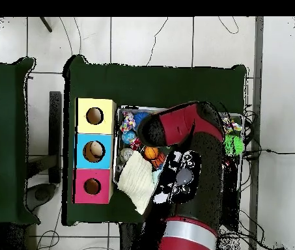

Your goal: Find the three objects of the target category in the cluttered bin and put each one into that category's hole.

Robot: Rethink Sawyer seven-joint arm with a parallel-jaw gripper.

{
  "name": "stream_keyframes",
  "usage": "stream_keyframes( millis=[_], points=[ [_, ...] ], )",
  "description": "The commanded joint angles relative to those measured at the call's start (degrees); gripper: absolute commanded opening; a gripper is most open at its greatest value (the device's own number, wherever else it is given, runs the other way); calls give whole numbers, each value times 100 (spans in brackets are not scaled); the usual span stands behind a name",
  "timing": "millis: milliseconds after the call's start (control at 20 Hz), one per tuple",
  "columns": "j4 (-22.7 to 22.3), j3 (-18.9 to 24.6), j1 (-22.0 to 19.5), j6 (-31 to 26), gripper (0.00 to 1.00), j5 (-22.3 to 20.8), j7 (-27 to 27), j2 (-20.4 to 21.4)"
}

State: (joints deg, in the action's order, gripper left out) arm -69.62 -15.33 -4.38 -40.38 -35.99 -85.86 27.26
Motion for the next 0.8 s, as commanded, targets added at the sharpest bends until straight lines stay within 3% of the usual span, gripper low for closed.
stream_keyframes(
  millis=[50,200,450,650,800],
  points=[
    [-333,358,-241,188,0,289,-983,-413],
    [-533,692,-508,119,0,681,-820,-475],
    [-285,431,-317,-246,0,671,-839,-752],
    [-71,331,-228,-1045,0,641,-370,-931],
    [291,65,-8,-2002,0,397,109,-1144]
  ],
)
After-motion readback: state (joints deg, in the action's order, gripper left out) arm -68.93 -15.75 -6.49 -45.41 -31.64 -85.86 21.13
